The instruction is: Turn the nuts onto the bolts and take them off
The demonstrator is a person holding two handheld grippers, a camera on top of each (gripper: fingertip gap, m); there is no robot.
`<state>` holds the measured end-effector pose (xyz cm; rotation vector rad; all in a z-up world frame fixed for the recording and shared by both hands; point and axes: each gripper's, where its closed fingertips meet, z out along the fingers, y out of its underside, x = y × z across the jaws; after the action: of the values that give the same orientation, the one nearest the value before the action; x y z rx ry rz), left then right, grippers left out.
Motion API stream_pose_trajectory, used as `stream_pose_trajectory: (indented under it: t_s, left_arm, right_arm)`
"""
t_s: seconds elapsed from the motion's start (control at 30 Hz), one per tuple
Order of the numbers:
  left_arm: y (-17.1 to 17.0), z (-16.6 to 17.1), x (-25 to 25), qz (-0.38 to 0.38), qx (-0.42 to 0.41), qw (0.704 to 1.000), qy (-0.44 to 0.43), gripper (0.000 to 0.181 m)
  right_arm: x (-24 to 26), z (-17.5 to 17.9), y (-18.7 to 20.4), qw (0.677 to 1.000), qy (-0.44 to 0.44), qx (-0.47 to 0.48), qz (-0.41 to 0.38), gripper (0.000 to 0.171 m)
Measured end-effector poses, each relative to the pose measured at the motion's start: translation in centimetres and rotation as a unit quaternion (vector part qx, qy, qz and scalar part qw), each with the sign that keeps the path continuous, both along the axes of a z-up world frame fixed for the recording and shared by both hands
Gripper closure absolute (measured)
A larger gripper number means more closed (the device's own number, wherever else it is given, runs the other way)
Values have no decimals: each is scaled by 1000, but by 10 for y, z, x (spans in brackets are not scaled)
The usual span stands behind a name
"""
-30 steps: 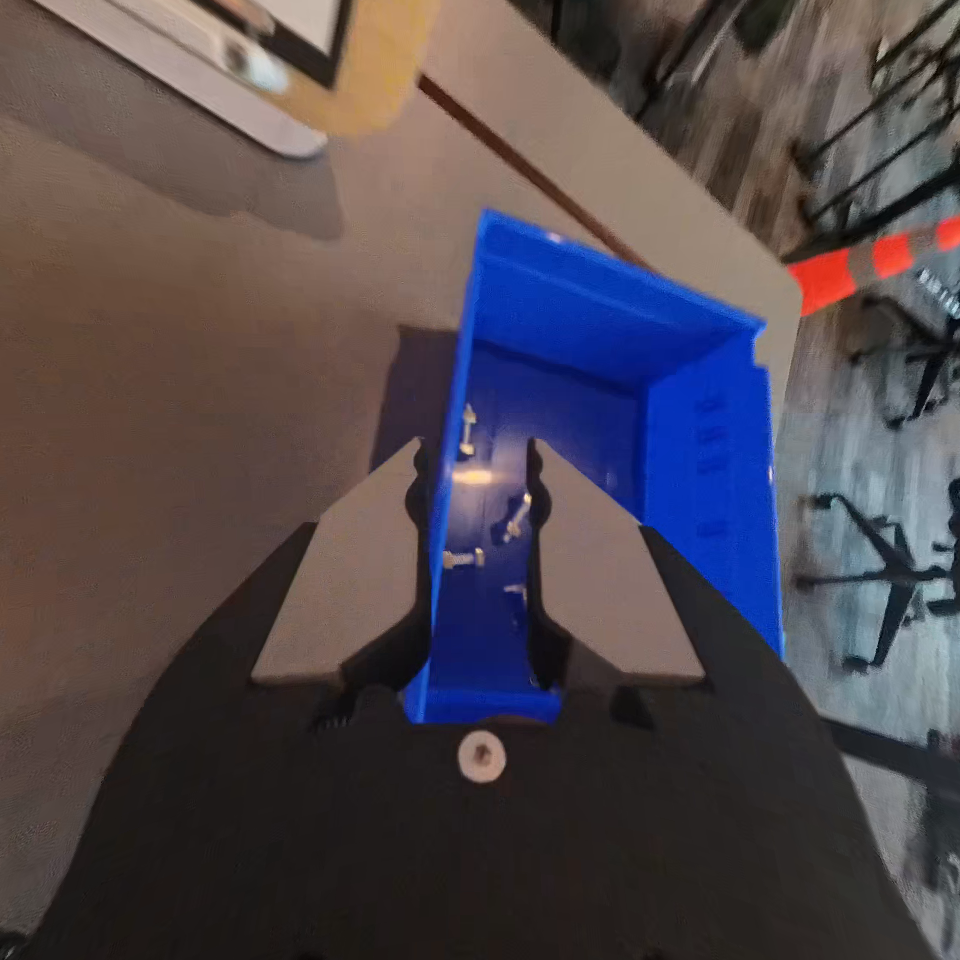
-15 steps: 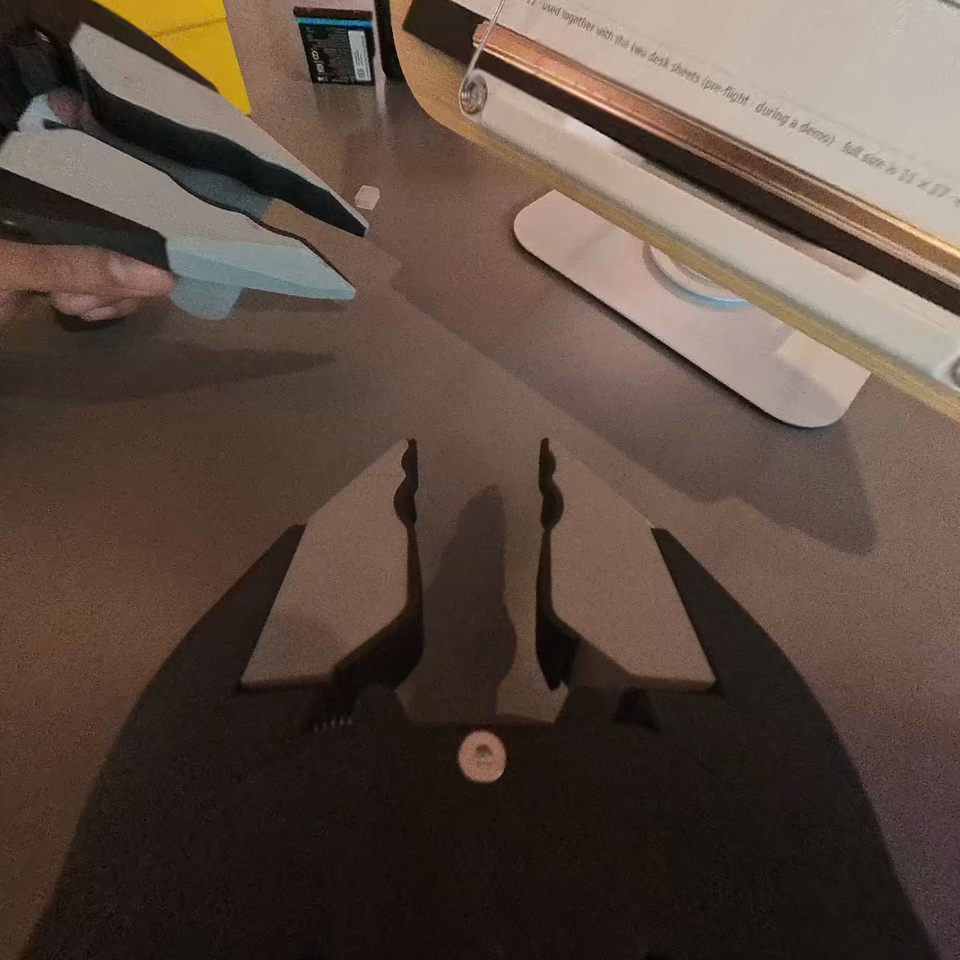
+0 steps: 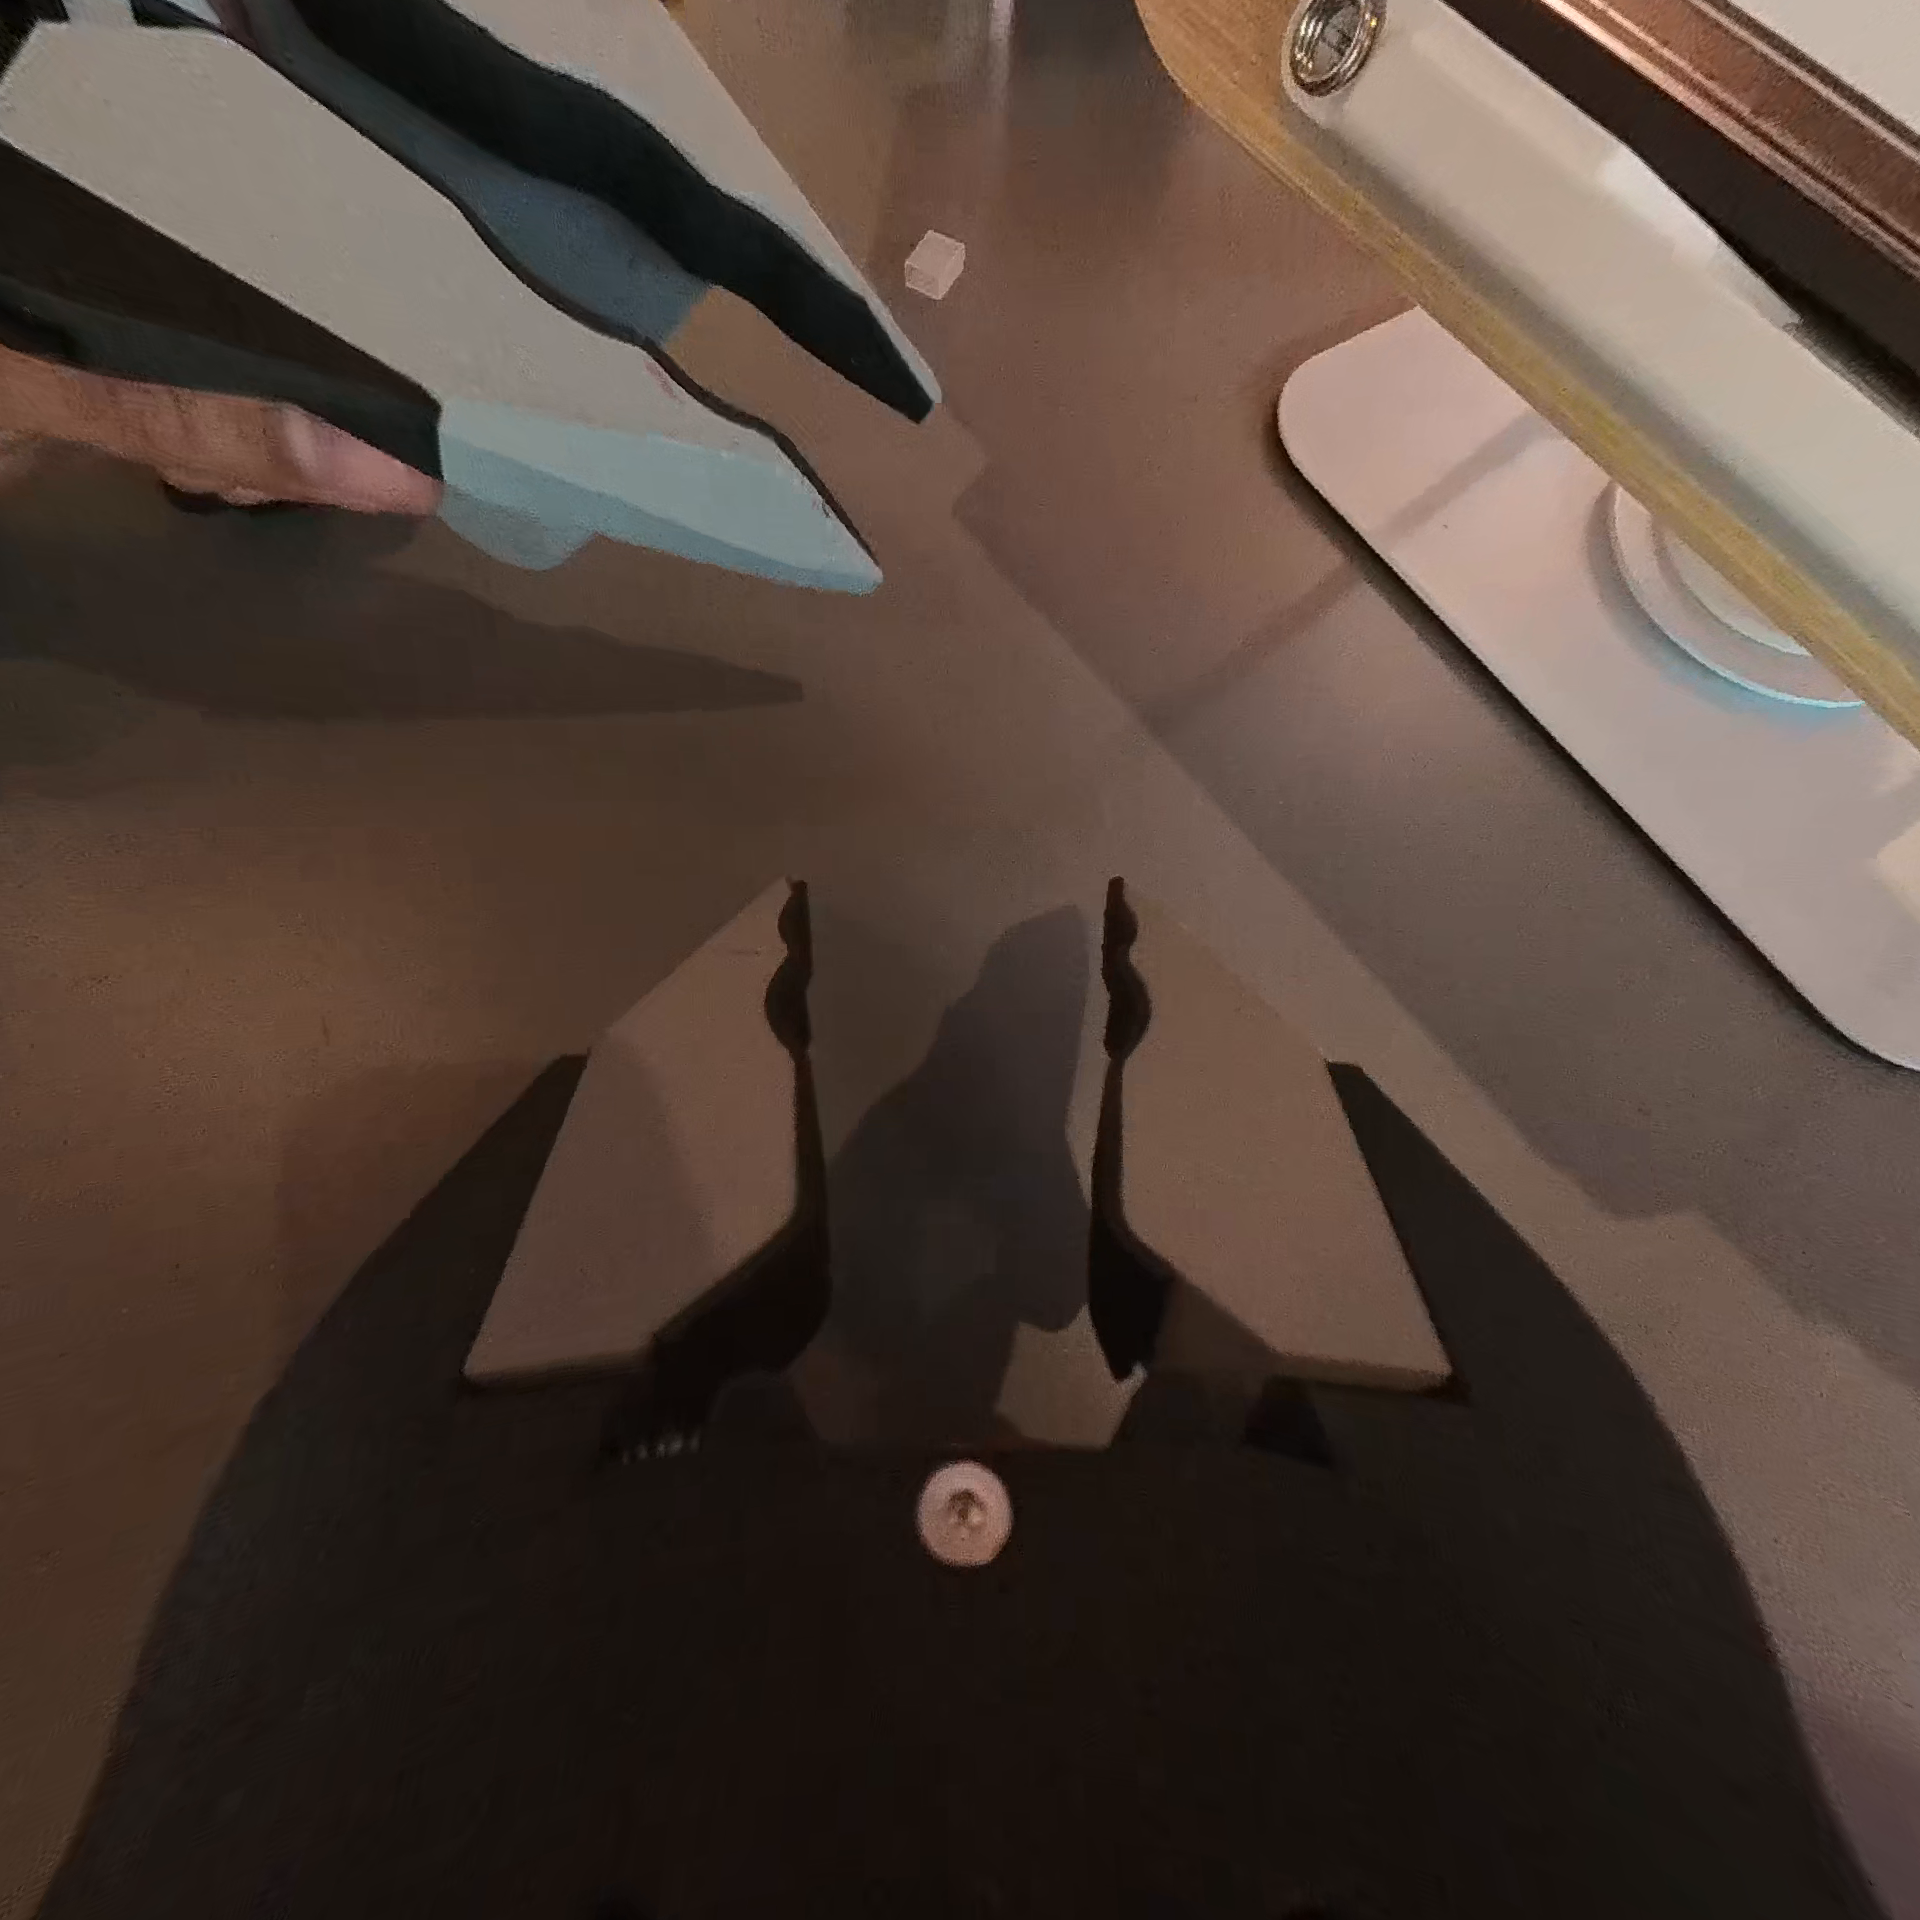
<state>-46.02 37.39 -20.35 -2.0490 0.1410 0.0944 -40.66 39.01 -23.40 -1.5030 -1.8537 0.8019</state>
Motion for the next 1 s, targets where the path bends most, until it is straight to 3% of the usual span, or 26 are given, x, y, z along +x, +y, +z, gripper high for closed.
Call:
stream_pose_trajectory:
  t_s: [0.27, 0.43, 0.67, 1.0]
  left_arm:
    - [0, -6, 19, -12, -19, 999, 34, 152]
    - [0, 14, 31, -25, 43, 999, 0, 158]
    - [1, 14, 34, -39, 41, 997, -54, 156]
    - [3, 10, 39, -48, 30, 998, -33, 156]
  right_arm:
    - [12, 14, -16, 999, 41, -19, 28, 115]
    - [24, 27, -29, 993, 76, -81, 43, 115]
    - [26, 25, -38, 993, 71, -66, 64, 116]
    - [21, 30, -45, 991, 89, -59, 84, 119]
